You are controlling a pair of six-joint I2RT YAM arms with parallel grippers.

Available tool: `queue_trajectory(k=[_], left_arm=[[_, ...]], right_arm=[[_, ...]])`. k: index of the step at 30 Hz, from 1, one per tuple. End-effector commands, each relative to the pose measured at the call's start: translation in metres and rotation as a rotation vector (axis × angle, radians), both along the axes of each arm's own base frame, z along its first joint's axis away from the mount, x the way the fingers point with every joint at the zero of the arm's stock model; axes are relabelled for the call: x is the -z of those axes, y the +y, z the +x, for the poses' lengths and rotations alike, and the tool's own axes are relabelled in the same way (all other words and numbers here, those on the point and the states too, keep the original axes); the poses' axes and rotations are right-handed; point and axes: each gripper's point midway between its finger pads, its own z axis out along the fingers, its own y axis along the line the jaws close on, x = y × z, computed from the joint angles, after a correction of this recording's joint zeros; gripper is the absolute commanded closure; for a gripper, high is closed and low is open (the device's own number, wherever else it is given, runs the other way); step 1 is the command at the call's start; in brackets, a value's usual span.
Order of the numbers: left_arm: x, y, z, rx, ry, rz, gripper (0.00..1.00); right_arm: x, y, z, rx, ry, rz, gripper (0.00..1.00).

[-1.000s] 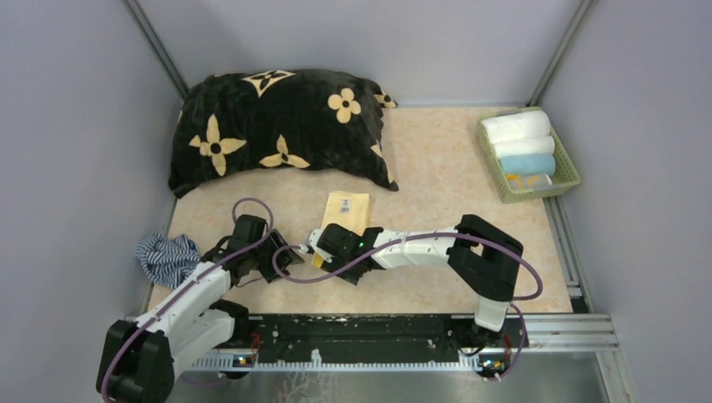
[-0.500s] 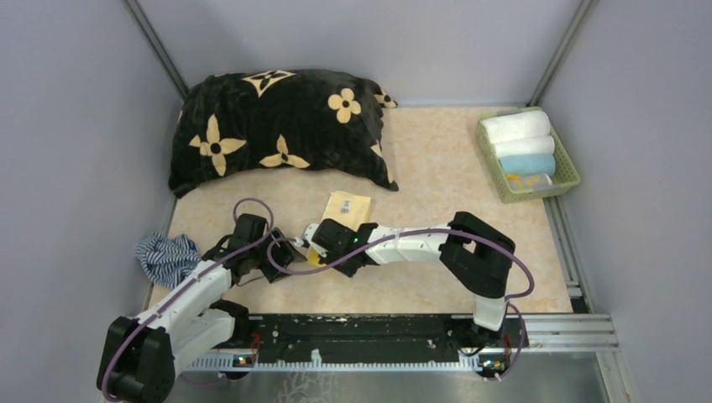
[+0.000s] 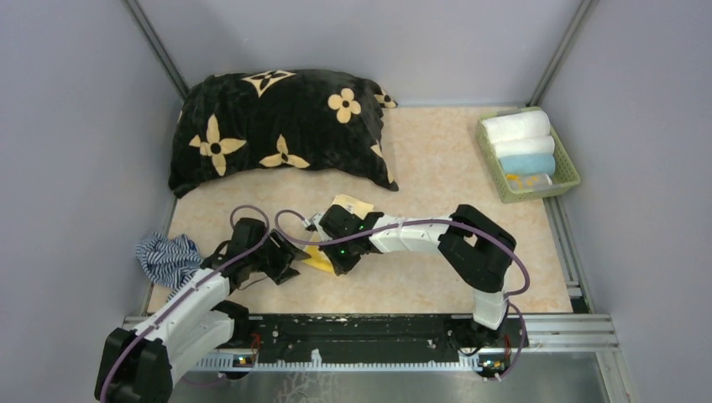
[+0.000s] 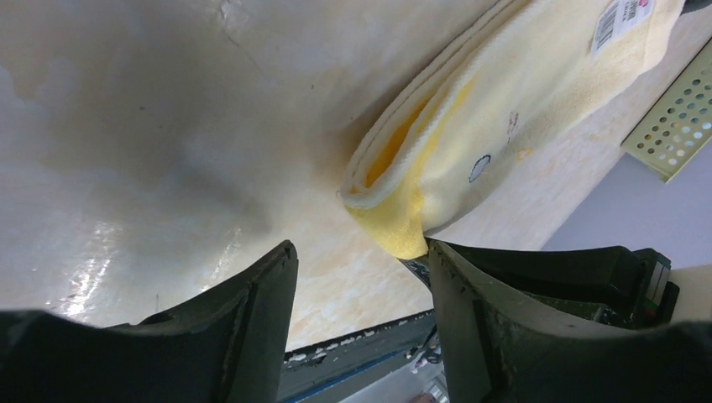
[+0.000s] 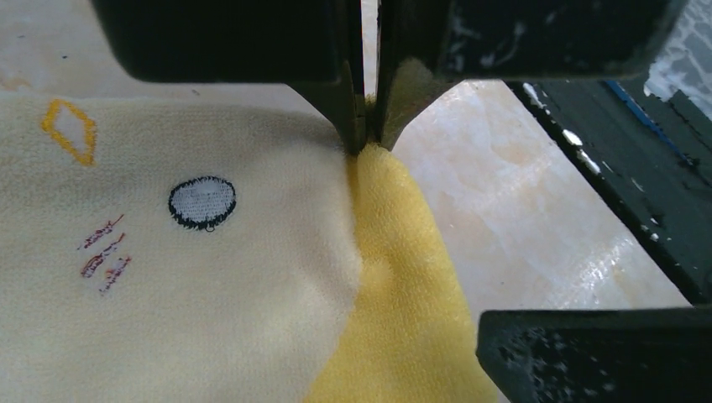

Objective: Roll the towels
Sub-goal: Roll the towel at the center of the board.

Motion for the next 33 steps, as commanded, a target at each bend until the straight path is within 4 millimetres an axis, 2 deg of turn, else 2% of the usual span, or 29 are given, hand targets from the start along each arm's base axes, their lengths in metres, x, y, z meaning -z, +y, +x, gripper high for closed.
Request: queue_trajectory(k=[1,10,18,23,29,33], left_arm=[[0.001,-0.012,0.004,-0.022,0.015,-0.057,0.37],[0.012,-0.022,0.018,-0.01,0.012,-0.012,0.47],[0.025,-0.001,0.027,-0.036,0.008,0.147,0.59],[0.022,0.007,0.032,-0.052,-0.009,0.199,0.64],[0.02,0.012,0.036,-0.035,-0.013,0.249,0.75],[0.015,0.014,0.04,-0.025,-0.033,0.273,0.74]], right_arm=[[-0.014,0.027,0.0,0.035,0.048,0.103,1.0],[-0.014,0.03,0.002,0.059,0.052,0.108,1.0],[-0.015,0.025,-0.002,0.053,0.071,0.116,1.0],[-0.018,0.023,-0.003,0.05,0.087,0.132,1.0],[-0.022,0.025,-0.003,0.05,0.138,0.168,1.0],[-0.028,0.028,-0.005,0.036,0.213,0.215,1.0]])
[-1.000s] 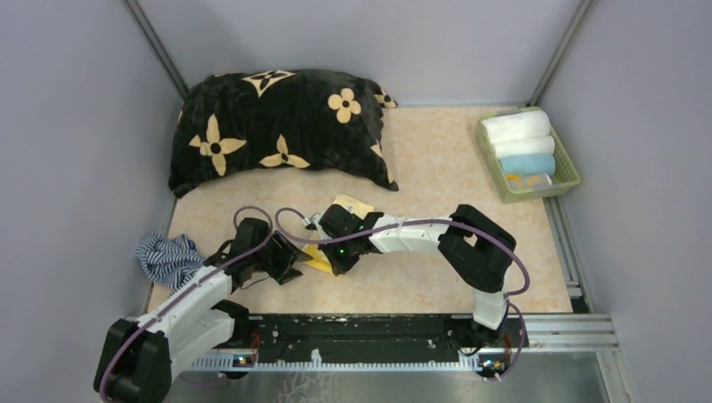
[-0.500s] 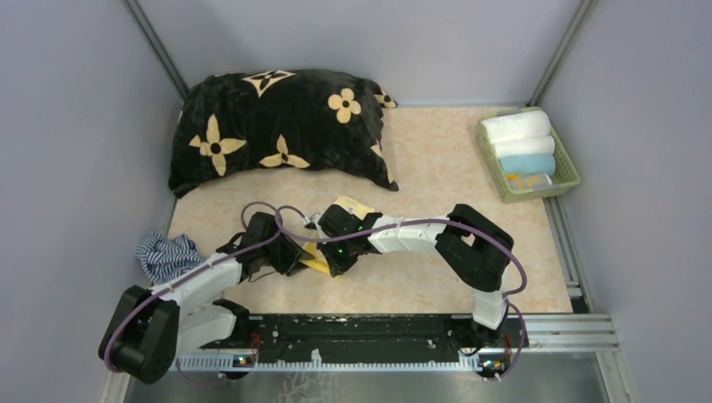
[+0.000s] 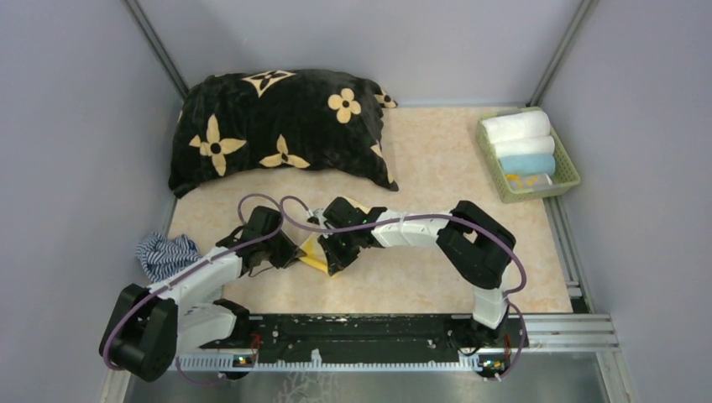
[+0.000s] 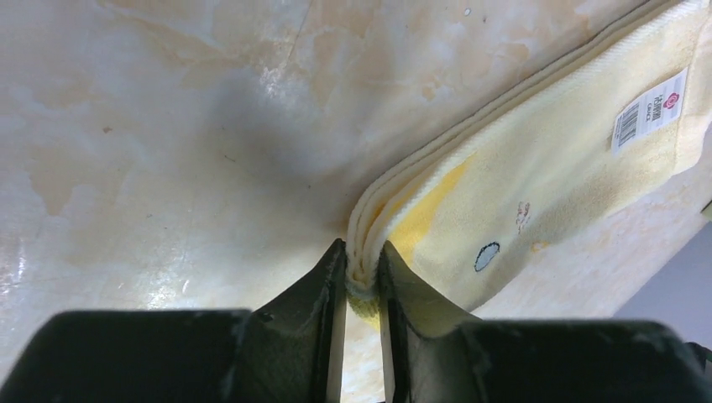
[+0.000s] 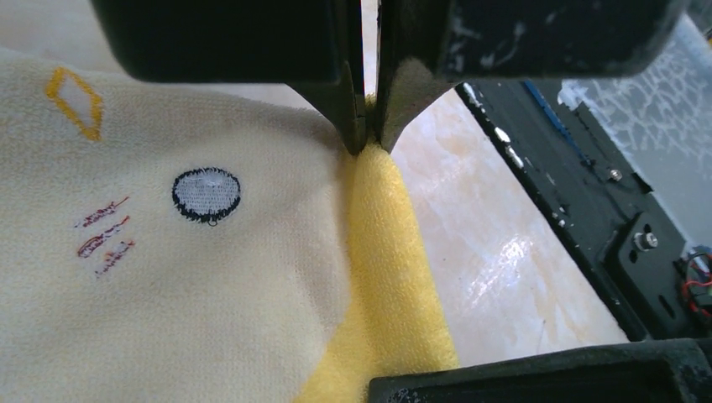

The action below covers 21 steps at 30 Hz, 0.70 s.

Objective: Roll the towels
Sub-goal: Roll the towel at the center of the board.

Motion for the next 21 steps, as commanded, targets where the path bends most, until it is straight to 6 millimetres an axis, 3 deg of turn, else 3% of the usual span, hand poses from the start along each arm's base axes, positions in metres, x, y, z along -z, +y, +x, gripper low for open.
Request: queue_trajectory(k=[1,11,21], left_arm=[[-0.007,0.008,0.009,0.007,-0.029,0.072,0.73],[-0.024,0.012,0.02,0.066,-0.066,0.136,0.49],[-0.041,0.032,-0.001,0.116,-0.066,0.195,0.39]], right_arm=[[-0.021,0.012,-0.001,-0.022,0.074,0.118,1.0],[-0.021,0.011,0.002,-0.015,0.3,0.224,1.0],[-0.006,-0.001,0.018,0.051,0.448,0.268,1.0]])
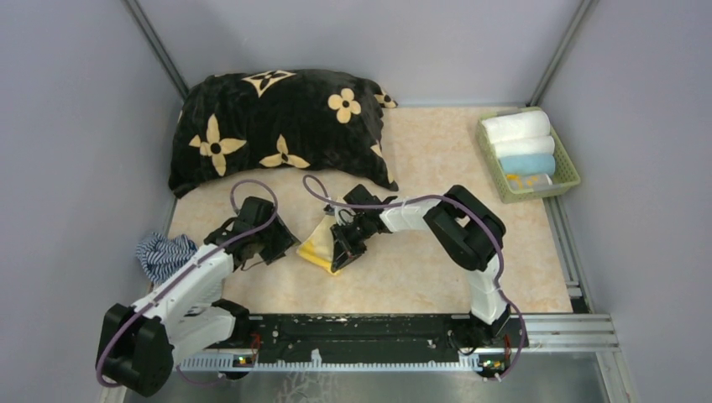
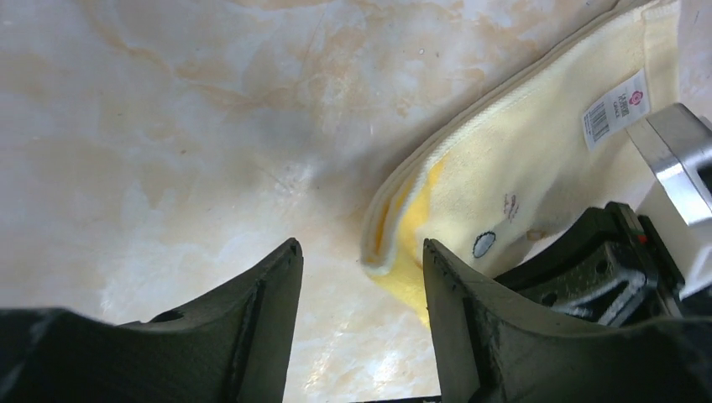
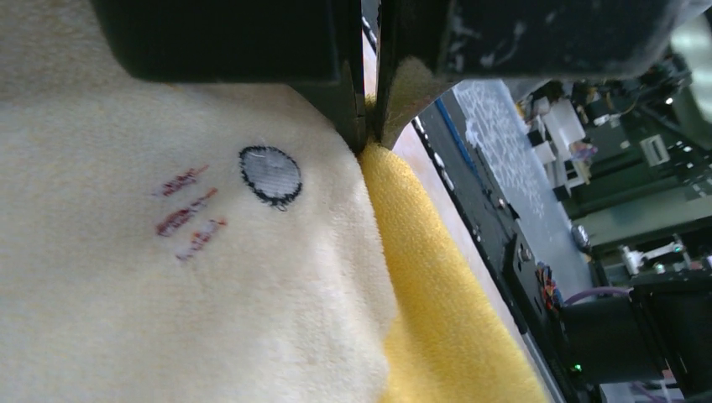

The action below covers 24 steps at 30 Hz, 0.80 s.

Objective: Roll the towels
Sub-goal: Roll the towel at the center of the board.

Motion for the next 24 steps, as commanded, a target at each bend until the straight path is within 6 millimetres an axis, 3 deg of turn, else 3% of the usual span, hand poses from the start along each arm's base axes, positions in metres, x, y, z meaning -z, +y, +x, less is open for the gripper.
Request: queue_trajectory(k=[1,9,15,24], left_arm=[[-0.008,0.01,-0.017,0.048,0.017,0.04,0.39],[-0.003,0.0,-0.042,0.138,0.052,-0.032,0.37],[0.004,-0.024,-0.036,0.216,0.038,-0.136,0.36],[0.012,-0.038,-0.012,0.24,0.021,-0.153,0.42]], right_arm=[[-0.005,0.0,0.011,0.022,0.064,0.077,1.0],[0.005,-0.007,0.02,0.058,0.109,0.073,1.0],[0.011,-0.01,0.024,0.068,0.128,0.069,1.0],[0.009,-0.012,0.026,0.072,0.134,0.065,1.0]])
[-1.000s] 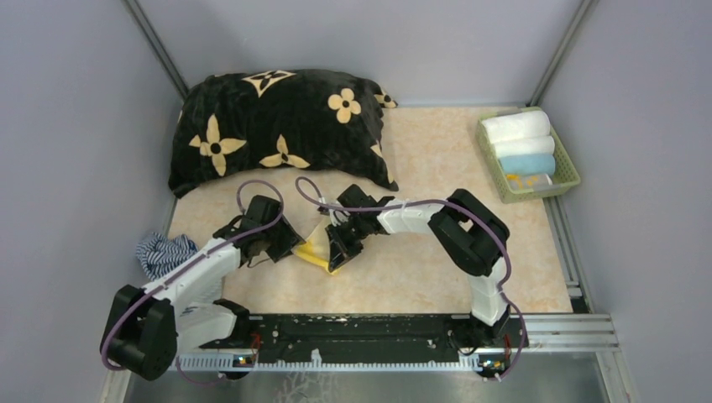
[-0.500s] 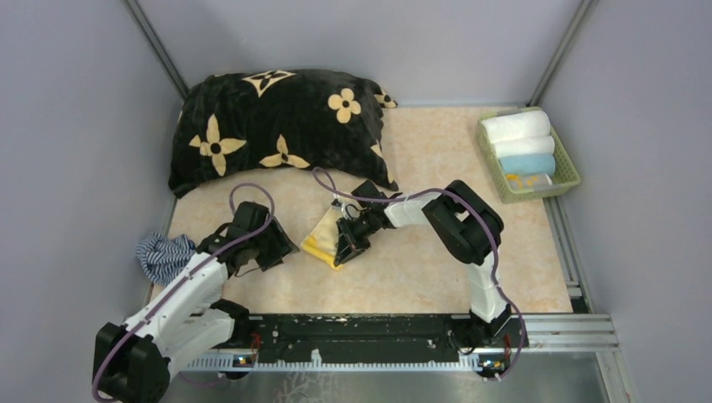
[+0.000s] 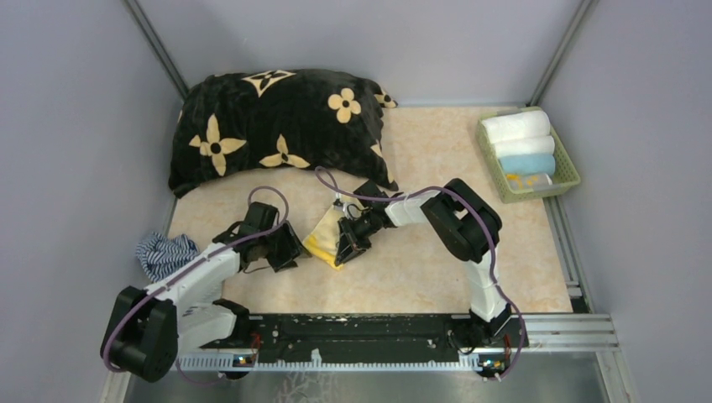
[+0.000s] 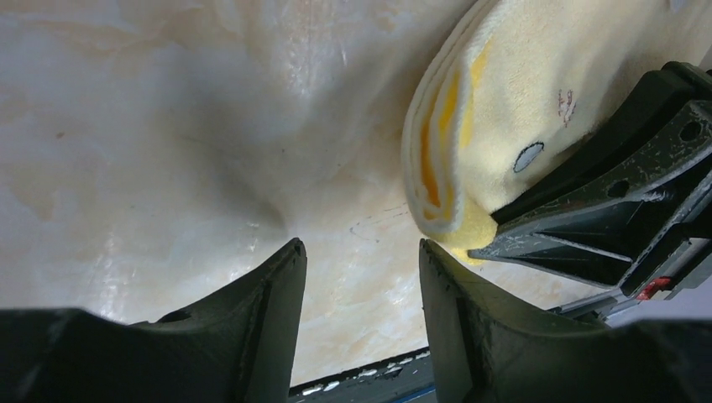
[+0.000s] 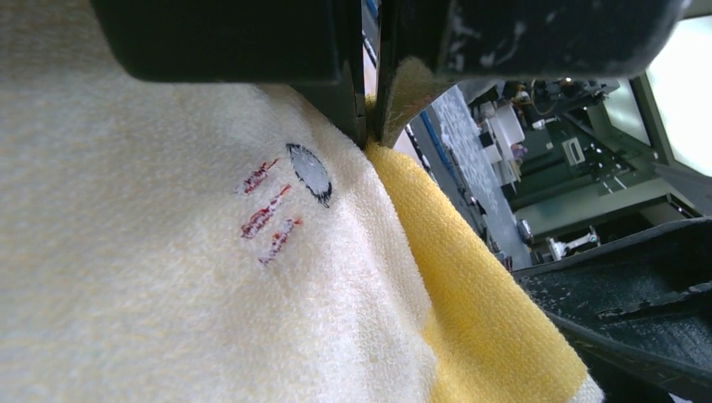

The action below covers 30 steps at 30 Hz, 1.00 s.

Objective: Roll the towels
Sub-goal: Roll the towel at the center of the board.

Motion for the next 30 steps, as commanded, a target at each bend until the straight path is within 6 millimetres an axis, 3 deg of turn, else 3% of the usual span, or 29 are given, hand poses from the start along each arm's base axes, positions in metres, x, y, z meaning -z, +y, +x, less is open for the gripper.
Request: queue_trajectory(k=[1,10,17,22,26,30], left_arm=[[-0.008,-0.014,0.021,0.034,-0.066,-0.046,0.43],[-0.012,-0.019,0.041,0.01,-0.105,-0.083,0.45],[0.0,-0.016,0.045,-0.026,-0.069,-0.081,0.45],[0.011,-0.012,0.041,-0.05,-0.017,-0.064,0.46],[0.023,-0.006,0.034,-0.077,0.028,-0.044,0.49],[0.031,-0.002,0.028,-0.1,0.059,-0.03,0.51]], right_arm=[[0.002,-0.001,0.008,0.005,-0.02,0.009,1.0],[-0.005,-0.001,0.01,-0.006,-0.037,-0.002,0.98],[-0.014,-0.001,0.018,-0.004,-0.083,-0.019,0.94],[-0.025,-0.004,0.027,0.002,-0.157,-0.062,0.84],[-0.039,-0.006,0.036,-0.002,-0.258,-0.101,0.71],[-0.059,-0.008,0.044,-0.019,-0.449,-0.179,0.68]])
